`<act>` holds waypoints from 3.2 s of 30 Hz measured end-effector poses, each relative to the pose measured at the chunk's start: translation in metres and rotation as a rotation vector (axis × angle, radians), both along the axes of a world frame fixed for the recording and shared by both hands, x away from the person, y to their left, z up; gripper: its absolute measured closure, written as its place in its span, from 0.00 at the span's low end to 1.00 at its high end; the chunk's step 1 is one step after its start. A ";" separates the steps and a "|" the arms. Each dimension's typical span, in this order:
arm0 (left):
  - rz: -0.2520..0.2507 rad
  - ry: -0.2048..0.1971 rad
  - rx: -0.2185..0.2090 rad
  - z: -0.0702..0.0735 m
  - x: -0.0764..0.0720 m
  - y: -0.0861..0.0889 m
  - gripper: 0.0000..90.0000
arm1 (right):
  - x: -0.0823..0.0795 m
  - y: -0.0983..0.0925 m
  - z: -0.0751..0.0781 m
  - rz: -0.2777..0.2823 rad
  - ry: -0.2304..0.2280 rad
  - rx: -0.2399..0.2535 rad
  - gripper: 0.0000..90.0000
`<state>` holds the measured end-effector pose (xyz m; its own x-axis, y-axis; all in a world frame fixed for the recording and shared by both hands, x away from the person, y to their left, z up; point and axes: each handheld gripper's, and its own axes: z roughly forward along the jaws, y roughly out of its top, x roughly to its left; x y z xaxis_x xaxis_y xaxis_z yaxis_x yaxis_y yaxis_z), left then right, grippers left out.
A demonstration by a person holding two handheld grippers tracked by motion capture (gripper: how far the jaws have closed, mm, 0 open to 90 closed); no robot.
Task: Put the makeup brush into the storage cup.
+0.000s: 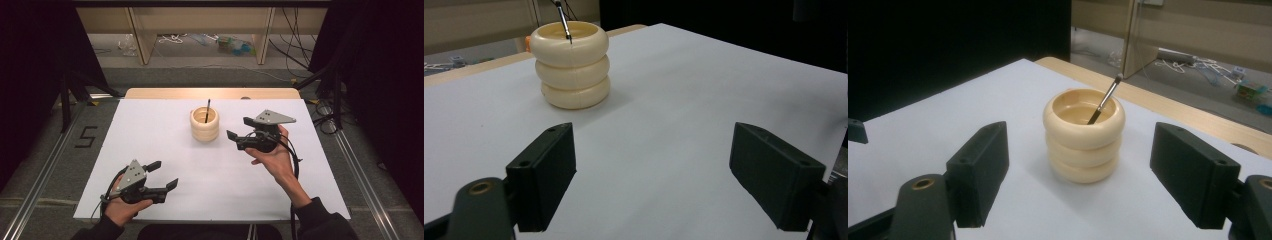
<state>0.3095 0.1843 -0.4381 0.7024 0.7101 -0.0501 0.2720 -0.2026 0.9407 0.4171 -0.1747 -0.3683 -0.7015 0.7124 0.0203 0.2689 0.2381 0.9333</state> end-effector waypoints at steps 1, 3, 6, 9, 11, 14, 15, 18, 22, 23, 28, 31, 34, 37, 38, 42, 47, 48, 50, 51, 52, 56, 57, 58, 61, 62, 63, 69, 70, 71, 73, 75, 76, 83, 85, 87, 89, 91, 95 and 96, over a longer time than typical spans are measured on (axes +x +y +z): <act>0.000 0.000 -0.001 0.000 0.000 0.000 0.21 | -0.001 -0.001 -0.001 -0.003 0.002 0.004 0.27; -0.010 -0.005 -0.006 0.000 0.001 0.000 0.21 | -0.004 -0.004 -0.003 -0.002 0.013 0.013 0.27; 0.009 0.008 -0.009 0.000 -0.001 0.000 0.21 | -0.007 -0.007 -0.005 -0.004 0.013 0.009 0.27; 0.006 0.003 -0.007 0.000 0.000 0.000 0.21 | -0.009 -0.010 -0.008 -0.005 0.009 0.014 0.27; 0.006 0.004 -0.010 0.000 0.000 0.000 0.21 | -0.012 -0.012 -0.008 -0.007 0.018 -0.003 0.26; 0.002 -0.005 -0.004 0.001 0.000 0.001 0.21 | -0.014 -0.013 -0.010 -0.007 0.012 0.012 0.25; 0.006 -0.001 -0.014 0.001 0.000 0.001 0.21 | -0.016 -0.013 -0.010 -0.002 0.030 0.012 0.25; 0.005 -0.009 -0.006 0.001 0.000 0.002 0.21 | -0.018 -0.015 -0.011 0.001 0.025 0.019 0.23; 0.017 0.005 -0.022 0.001 -0.001 0.001 0.21 | -0.023 -0.018 -0.013 0.002 0.024 0.019 0.22; 0.017 0.001 -0.019 0.001 -0.001 0.001 0.21 | -0.024 -0.019 -0.014 0.002 0.023 0.017 0.22; 0.017 0.001 -0.023 0.001 0.000 0.002 0.21 | -0.028 -0.025 -0.017 -0.002 0.013 0.009 0.22; 0.026 -0.004 -0.019 0.002 0.000 0.003 0.21 | -0.031 -0.028 -0.019 -0.007 0.024 0.022 0.22; 0.023 -0.011 -0.010 0.002 0.000 0.004 0.21 | -0.034 -0.032 -0.020 -0.002 0.034 0.025 0.22; 0.023 -0.009 -0.016 0.002 0.000 0.003 0.21 | -0.037 -0.034 -0.024 0.001 0.037 0.040 0.22; 0.023 -0.009 -0.013 0.002 0.000 0.003 0.21 | -0.038 -0.035 -0.025 -0.010 0.026 0.027 0.22; 0.029 -0.001 -0.021 0.001 -0.001 0.003 0.21 | -0.042 -0.036 -0.031 -0.001 0.040 0.027 0.22; 0.025 -0.008 -0.015 0.002 0.000 0.003 0.21 | -0.046 -0.039 -0.034 -0.004 0.051 0.026 0.22; 0.025 -0.008 -0.015 0.002 0.000 0.003 0.21 | -0.047 -0.040 -0.035 -0.007 0.040 0.028 0.22; 0.024 -0.009 -0.014 0.002 -0.001 0.003 0.21 | -0.048 -0.042 -0.035 -0.007 0.045 0.028 0.22; 0.024 -0.008 -0.015 0.002 -0.001 0.003 0.21 | -0.049 -0.042 -0.036 -0.002 0.040 0.034 0.22; 0.024 -0.008 -0.015 0.002 -0.001 0.003 0.21 | -0.050 -0.043 -0.036 -0.004 0.043 0.029 0.22; 0.025 -0.009 -0.016 0.002 -0.001 0.004 0.21 | -0.053 -0.045 -0.038 0.002 0.058 0.029 0.21; 0.025 -0.009 -0.016 0.002 -0.001 0.004 0.21 | -0.054 -0.045 -0.039 0.001 0.060 0.028 0.21; 0.025 -0.008 -0.016 0.002 -0.001 0.004 0.21 | -0.055 -0.045 -0.040 0.000 0.055 0.043 0.21; 0.025 -0.008 -0.015 0.002 -0.001 0.004 0.21 | -0.057 -0.047 -0.041 0.007 0.070 0.042 0.20; 0.025 -0.008 -0.015 0.002 -0.001 0.004 0.21 | -0.058 -0.047 -0.041 0.001 0.072 0.042 0.20; 0.025 -0.008 -0.015 0.002 -0.001 0.004 0.21 | -0.058 -0.048 -0.041 0.002 0.069 0.044 0.19; 0.024 -0.009 -0.015 0.002 -0.001 0.004 0.21 | -0.063 -0.048 -0.043 0.016 0.059 0.039 0.18; 0.024 -0.009 -0.015 0.002 -0.001 0.004 0.21 | -0.063 -0.048 -0.043 0.016 0.058 0.037 0.18; 0.025 -0.009 -0.015 0.002 -0.001 0.004 0.21 | -0.064 -0.048 -0.044 0.016 0.053 0.049 0.18; 0.025 -0.009 -0.016 0.002 -0.001 0.004 0.21 | -0.067 -0.050 -0.044 0.009 0.067 0.034 0.18; 0.024 -0.009 -0.015 0.002 -0.001 0.004 0.21 | -0.068 -0.052 -0.044 0.006 0.054 0.033 0.18; 0.025 -0.009 -0.015 0.002 -0.001 0.004 0.21 | -0.069 -0.052 -0.045 0.004 0.056 0.035 0.18; 0.024 -0.009 -0.014 0.002 -0.001 0.004 0.21 | -0.074 -0.058 -0.048 0.004 0.053 0.047 0.18; 0.025 -0.008 -0.014 0.001 -0.001 0.003 0.21 | -0.077 -0.060 -0.049 -0.001 0.054 0.027 0.19; 0.025 -0.008 -0.013 0.001 -0.001 0.003 0.21 | -0.077 -0.060 -0.050 -0.006 0.033 0.025 0.19; 0.025 -0.003 -0.016 0.001 -0.001 0.003 0.21 | -0.078 -0.061 -0.051 0.000 0.058 0.033 0.19; 0.028 -0.003 -0.018 0.001 -0.002 0.003 0.21 | -0.076 -0.062 -0.051 -0.009 0.037 0.017 0.19; 0.028 0.002 -0.022 0.001 -0.002 0.002 0.21 | -0.076 -0.064 -0.052 -0.008 0.042 0.019 0.19; 0.027 0.002 -0.022 0.001 -0.002 0.002 0.21 | -0.077 -0.063 -0.051 -0.002 0.066 0.025 0.19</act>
<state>0.3077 0.1866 -0.4374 0.6825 0.7278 -0.0670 0.2789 -0.1747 0.9443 0.3405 -0.2378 -0.4197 -0.6965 0.7125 0.0847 0.3308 0.2141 0.9191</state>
